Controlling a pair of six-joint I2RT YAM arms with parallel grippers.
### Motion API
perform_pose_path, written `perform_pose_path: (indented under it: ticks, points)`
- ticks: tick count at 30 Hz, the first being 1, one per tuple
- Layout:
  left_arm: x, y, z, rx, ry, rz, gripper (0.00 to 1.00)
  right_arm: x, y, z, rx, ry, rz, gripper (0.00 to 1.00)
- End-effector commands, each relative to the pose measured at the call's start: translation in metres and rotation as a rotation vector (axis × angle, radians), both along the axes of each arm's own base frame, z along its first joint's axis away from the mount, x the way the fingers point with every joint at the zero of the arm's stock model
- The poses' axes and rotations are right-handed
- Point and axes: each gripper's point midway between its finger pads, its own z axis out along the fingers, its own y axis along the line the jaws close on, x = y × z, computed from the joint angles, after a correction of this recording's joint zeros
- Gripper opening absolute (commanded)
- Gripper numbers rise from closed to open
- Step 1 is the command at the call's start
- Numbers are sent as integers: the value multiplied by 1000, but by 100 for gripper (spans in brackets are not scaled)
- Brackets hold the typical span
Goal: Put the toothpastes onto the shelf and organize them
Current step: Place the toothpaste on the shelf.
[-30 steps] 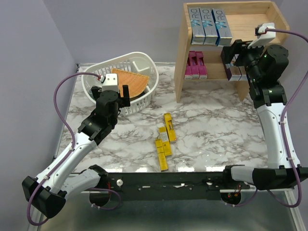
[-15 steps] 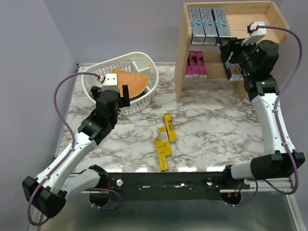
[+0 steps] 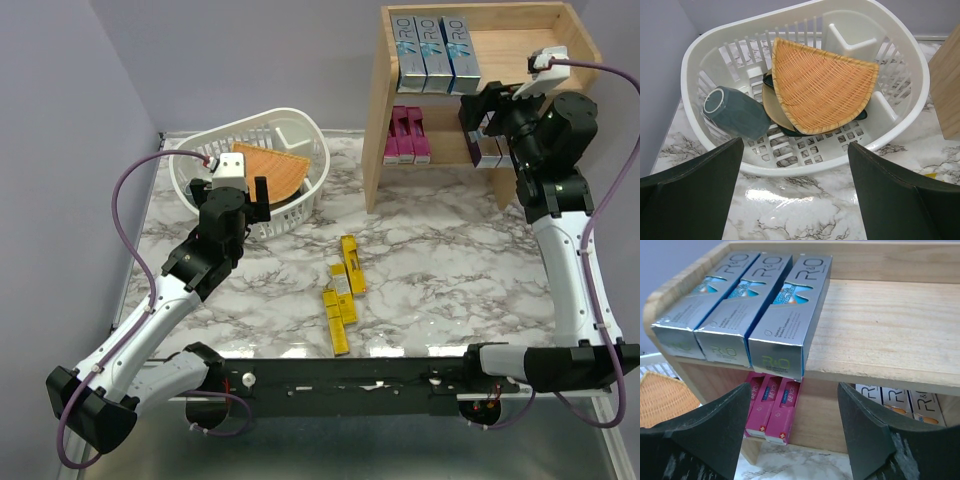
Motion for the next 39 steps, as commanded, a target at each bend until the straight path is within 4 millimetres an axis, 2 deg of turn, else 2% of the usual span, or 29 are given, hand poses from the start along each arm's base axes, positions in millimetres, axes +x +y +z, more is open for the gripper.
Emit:
perform_pose_path:
  ticks: [1, 2, 5, 8, 9, 10, 11, 15, 16, 17, 19, 20, 23, 25, 34, 39]
  points:
    - [2, -1, -3, 0, 2, -13, 99, -22, 0, 24, 34, -41, 6, 78]
    - [1, -1, -3, 1, 1, -11, 99, -24, -1, 35, 46, -66, 4, 78]
    - [1, 0, -2, 3, 1, -8, 99, -21, -6, 51, 69, -107, -23, 78]
    - [1, 0, -2, 3, 1, -5, 99, -8, -19, 65, 78, -129, -86, 78]
    - [1, 0, -3, 5, 1, -6, 99, -8, -21, 80, 78, -161, -95, 78]
    - [2, 0, -3, 6, 2, -6, 99, 6, -23, 74, 67, -142, -104, 78]
    - [2, 0, -4, 5, 3, -5, 99, 12, -27, 73, 58, -134, -115, 78]
    - [2, 0, -4, 9, 5, -6, 99, 39, -32, 80, 26, -136, -120, 77]
    - [3, 0, -4, 8, 5, -4, 99, 40, -33, 91, 7, -162, -123, 77]
    - [3, 0, -5, 10, 6, -5, 99, 56, -46, 81, -4, -138, -150, 77]
    - [3, 0, -7, 13, 11, -3, 99, 66, -52, 79, -37, -130, -155, 77]
    - [4, 0, -7, 13, 11, -3, 99, 79, -57, 74, -45, -120, -154, 77]
    - [5, -1, -11, 21, 22, -2, 99, 92, -69, 68, -66, -104, -169, 77]
    - [6, -1, -13, 27, 30, -1, 99, 108, -75, 52, -85, -69, -171, 77]
    - [10, -2, -21, 41, 55, -3, 99, 136, -50, 12, -149, -7, 21, 77]
    - [11, -3, -22, 39, 57, -6, 99, 133, -23, 3, -148, 4, 190, 77]
